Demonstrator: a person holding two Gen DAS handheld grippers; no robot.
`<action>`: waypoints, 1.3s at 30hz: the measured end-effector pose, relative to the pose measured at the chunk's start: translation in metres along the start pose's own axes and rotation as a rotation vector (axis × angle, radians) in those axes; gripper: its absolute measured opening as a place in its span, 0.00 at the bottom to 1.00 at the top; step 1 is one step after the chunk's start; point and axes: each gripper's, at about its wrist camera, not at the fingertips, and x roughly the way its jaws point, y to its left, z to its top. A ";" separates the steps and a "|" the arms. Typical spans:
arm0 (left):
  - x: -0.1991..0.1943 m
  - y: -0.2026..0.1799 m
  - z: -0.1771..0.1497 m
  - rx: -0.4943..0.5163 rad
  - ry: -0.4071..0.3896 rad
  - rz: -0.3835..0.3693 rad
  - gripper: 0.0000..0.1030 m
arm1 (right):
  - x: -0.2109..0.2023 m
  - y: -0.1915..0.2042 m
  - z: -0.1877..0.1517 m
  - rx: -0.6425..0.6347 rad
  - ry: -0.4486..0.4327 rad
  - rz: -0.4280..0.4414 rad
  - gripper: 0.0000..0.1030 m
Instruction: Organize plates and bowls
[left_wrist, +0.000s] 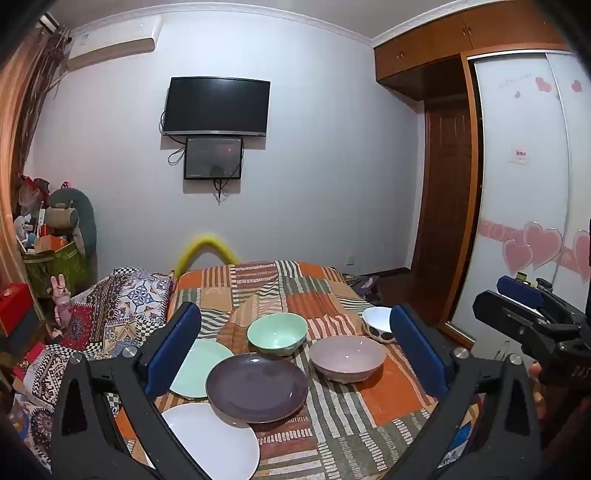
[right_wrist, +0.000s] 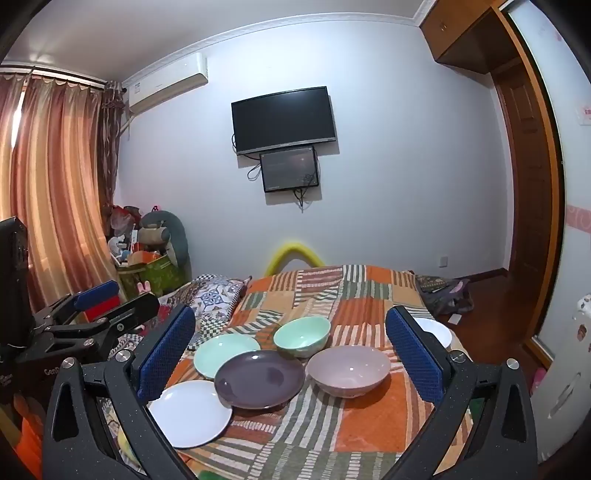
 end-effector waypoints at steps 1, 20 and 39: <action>0.000 0.000 0.000 0.001 0.002 -0.003 1.00 | 0.000 0.000 0.000 -0.001 0.001 0.000 1.00; -0.003 -0.003 0.004 0.015 -0.014 0.016 1.00 | 0.000 0.003 -0.001 0.000 -0.007 0.001 1.00; -0.002 -0.001 0.000 0.007 -0.001 0.028 1.00 | -0.007 0.007 0.004 0.000 -0.012 0.007 1.00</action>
